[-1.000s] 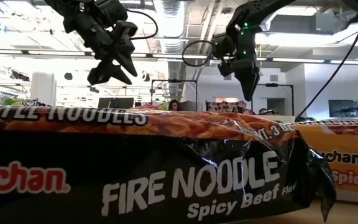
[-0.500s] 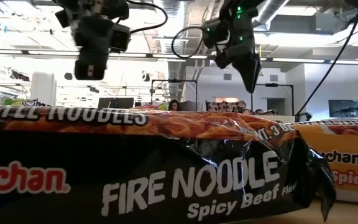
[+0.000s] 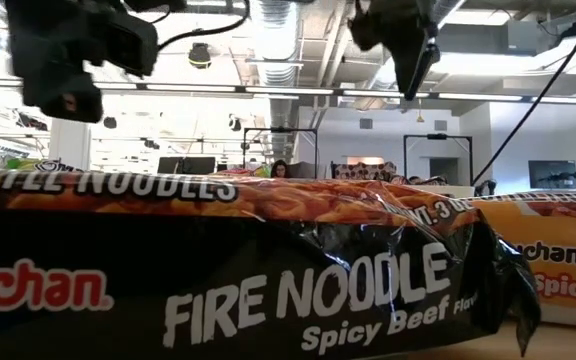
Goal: Sort Maruchan noodles
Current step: Put the orange noodle pack into the middle white bin
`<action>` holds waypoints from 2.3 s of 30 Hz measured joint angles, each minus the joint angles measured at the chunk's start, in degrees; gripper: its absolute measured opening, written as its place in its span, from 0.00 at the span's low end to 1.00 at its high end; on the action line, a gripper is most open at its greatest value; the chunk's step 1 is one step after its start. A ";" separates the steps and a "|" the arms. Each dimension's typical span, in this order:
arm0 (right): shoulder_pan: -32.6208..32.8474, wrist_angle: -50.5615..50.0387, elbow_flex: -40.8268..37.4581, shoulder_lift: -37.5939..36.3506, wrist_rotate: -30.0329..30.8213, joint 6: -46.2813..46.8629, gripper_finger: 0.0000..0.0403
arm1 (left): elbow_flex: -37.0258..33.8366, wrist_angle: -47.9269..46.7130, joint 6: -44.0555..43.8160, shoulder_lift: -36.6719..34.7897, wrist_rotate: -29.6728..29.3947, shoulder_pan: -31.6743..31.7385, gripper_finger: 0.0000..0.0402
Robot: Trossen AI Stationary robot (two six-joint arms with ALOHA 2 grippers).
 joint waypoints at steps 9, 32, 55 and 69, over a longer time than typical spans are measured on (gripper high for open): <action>9.35 0.63 -0.02 -1.93 0.08 9.75 0.41 | 0.00 -2.71 -9.39 0.00 -2.43 -13.10 0.28; 21.53 7.92 -0.07 -1.48 0.17 14.99 0.41 | 0.00 -17.40 -30.40 -2.14 -6.13 -36.97 0.29; 22.23 10.22 -0.07 -1.47 0.31 15.48 0.41 | -0.12 -2.92 -34.95 -0.62 -28.29 -44.45 0.41; 22.20 10.42 -0.07 -1.47 0.31 15.48 0.41 | -0.20 -2.16 -34.29 5.91 -29.45 -48.96 0.41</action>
